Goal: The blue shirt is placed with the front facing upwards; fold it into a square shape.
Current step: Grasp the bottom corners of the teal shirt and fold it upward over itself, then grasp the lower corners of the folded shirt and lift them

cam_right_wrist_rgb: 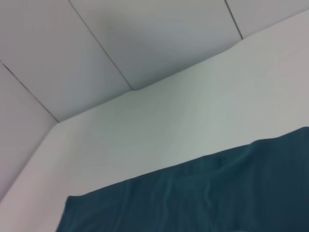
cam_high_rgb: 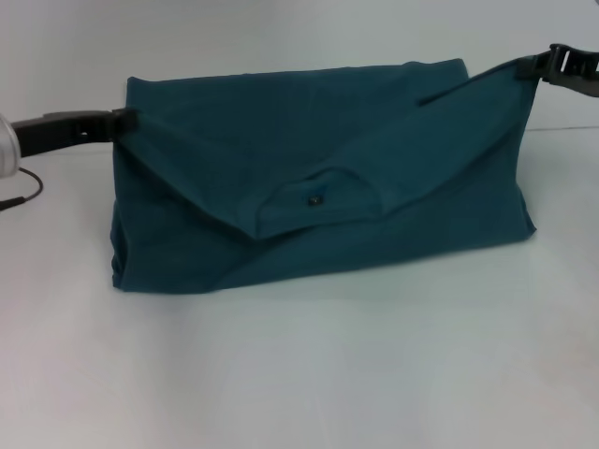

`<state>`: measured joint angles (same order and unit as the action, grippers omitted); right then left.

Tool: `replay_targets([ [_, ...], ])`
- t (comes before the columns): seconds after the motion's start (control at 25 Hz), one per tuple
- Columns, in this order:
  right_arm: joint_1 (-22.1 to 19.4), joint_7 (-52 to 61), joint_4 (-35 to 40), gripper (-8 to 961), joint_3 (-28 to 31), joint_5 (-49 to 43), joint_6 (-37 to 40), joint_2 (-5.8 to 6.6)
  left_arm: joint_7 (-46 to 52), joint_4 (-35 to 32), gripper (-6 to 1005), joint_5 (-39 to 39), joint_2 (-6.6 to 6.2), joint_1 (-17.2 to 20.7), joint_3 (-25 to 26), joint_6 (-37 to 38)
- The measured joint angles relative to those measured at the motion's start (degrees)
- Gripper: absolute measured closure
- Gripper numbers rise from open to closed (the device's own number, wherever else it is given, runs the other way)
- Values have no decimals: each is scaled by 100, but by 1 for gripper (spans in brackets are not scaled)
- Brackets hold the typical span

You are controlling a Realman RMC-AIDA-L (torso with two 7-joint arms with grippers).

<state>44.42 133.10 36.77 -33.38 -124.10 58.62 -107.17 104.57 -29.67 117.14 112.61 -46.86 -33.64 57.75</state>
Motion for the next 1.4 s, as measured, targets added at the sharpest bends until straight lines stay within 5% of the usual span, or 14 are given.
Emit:
replay_targets([
  [0.4,84,-206,-572,797,-426,0,-993,-61,-463,245,971,0,223,-82,4,-729],
  [0.6,120,-457,-655,788,-576,3,-1377,-233,-714,216,965,48,470,-102,-31,-1098],
  [0.84,128,-726,-542,777,-738,3,-1473,-314,-849,132,893,72,604,-86,-95,-1478],
  [1.08,-50,-751,29,576,-748,-30,-1198,-293,-618,-257,694,104,605,174,-143,-1255],
  [1.2,-400,-694,642,389,-706,-27,-608,-291,-196,-768,595,197,612,586,-602,-643],
  [1.24,-696,-688,1047,326,-672,-2,-286,-398,23,-1200,553,228,714,963,-1009,-424],
  [1.32,-839,-691,1268,271,-674,11,-184,-485,80,-1425,468,246,790,1141,-1181,-384],
  [1.4,-1105,-709,1624,217,-682,14,-76,-651,158,-1955,384,344,1018,1559,-1470,-401],
])
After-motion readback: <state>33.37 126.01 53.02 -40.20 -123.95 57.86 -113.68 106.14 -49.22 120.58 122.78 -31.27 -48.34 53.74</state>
